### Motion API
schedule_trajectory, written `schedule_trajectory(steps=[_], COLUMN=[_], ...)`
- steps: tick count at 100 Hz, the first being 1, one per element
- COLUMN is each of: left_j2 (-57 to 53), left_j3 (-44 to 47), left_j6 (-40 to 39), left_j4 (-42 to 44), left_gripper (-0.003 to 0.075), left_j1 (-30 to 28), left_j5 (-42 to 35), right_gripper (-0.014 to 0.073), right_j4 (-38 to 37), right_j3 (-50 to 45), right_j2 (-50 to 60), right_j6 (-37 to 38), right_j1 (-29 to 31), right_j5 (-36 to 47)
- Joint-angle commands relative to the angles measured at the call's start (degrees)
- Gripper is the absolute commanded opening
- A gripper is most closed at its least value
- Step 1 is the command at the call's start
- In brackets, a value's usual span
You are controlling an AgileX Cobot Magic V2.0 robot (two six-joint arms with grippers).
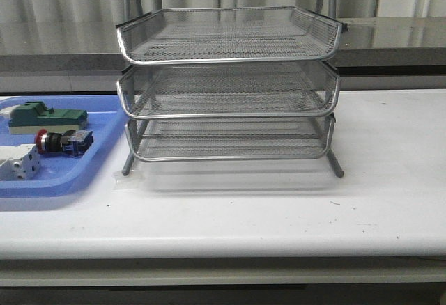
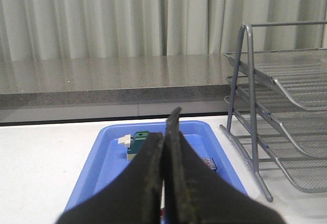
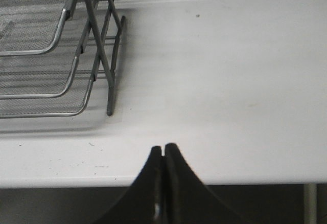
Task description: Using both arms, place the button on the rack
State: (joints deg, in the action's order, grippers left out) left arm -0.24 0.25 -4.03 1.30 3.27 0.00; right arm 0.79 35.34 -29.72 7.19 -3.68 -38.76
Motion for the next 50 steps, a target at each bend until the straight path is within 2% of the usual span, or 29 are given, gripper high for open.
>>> schedule_trajectory(steps=[1, 50], left_j2=[-1.9, -1.9], left_j3=[1.9, 1.9], left_j6=[-0.5, -0.5], left_j4=[-0.4, -0.4], left_gripper=[-0.0020, -0.0020], left_j1=[0.5, 0.5], left_j5=[-4.3, -4.3], right_gripper=[-0.0057, -0.0056], right_j4=[2.9, 16.0], right_j3=[2.6, 2.6], right_j2=[-3.8, -15.0], right_j6=[0.0, 0.0], right_j1=[0.4, 0.4], right_j5=[3.8, 6.6])
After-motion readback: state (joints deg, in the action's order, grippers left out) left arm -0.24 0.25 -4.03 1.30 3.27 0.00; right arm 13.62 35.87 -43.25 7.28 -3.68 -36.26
